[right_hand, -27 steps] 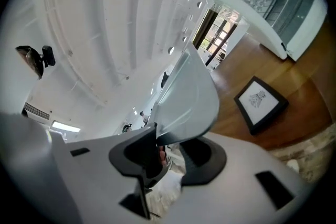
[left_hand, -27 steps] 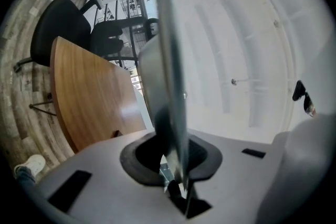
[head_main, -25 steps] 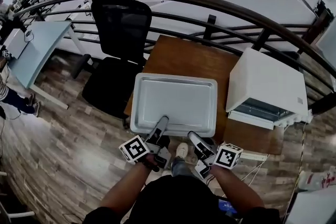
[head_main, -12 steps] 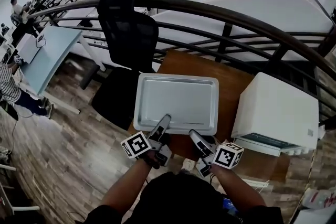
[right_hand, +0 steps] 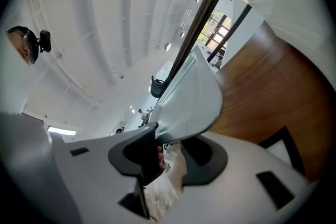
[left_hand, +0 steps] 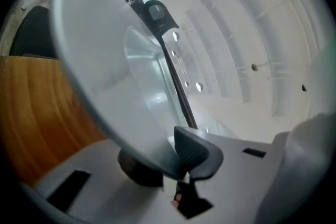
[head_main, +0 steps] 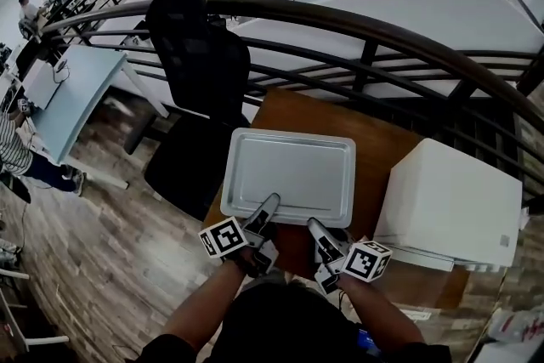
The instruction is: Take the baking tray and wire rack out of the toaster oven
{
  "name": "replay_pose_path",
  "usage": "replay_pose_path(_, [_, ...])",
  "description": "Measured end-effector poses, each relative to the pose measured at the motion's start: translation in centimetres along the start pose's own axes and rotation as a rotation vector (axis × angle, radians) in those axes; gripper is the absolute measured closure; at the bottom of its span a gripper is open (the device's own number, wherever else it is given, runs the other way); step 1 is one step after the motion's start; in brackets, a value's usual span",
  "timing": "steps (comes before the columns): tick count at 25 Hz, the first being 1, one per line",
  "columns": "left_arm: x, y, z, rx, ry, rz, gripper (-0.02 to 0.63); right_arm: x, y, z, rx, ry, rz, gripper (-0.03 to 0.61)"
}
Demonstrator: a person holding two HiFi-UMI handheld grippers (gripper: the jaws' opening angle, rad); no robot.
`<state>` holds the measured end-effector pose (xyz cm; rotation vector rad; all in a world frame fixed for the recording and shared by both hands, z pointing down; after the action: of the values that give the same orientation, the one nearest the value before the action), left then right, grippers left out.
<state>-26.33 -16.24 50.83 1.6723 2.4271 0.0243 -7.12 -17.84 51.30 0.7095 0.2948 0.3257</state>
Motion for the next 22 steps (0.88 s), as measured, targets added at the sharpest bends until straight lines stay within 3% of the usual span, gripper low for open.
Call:
replay_pose_path(4, [-3.2,1.4,-0.5,-0.001,-0.05,-0.035,0.548,1.4,-1.3,2.8,-0.035,0.044,0.005,0.43])
replay_pose_path(9, [-7.1,-3.3,-3.3,0.034,-0.052,-0.124,0.545,-3.7,-1.3,5.0,-0.093,0.148,0.03,0.426])
replay_pose_path(15, [-11.9,-2.7,-4.6,0.063,-0.087,-0.206,0.543,-3.3,-2.8,8.3,-0.13,0.244,0.047,0.423])
replay_pose_path(22, [-16.2,-7.8,-8.1,0.118,-0.137,-0.242,0.54,-9.3,-3.6,11.8,-0.19,0.337,0.053,0.422])
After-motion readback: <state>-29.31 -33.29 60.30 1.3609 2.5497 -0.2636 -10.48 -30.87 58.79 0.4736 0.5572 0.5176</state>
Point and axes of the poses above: the fingertips, and each gripper's own axes: x backward along the fingers, z to its right, y out of its underside, the point moved 6 cm from there along x, backward along the fingers, and after that the axes turned 14 degrees about x, right-handed, at the moved point
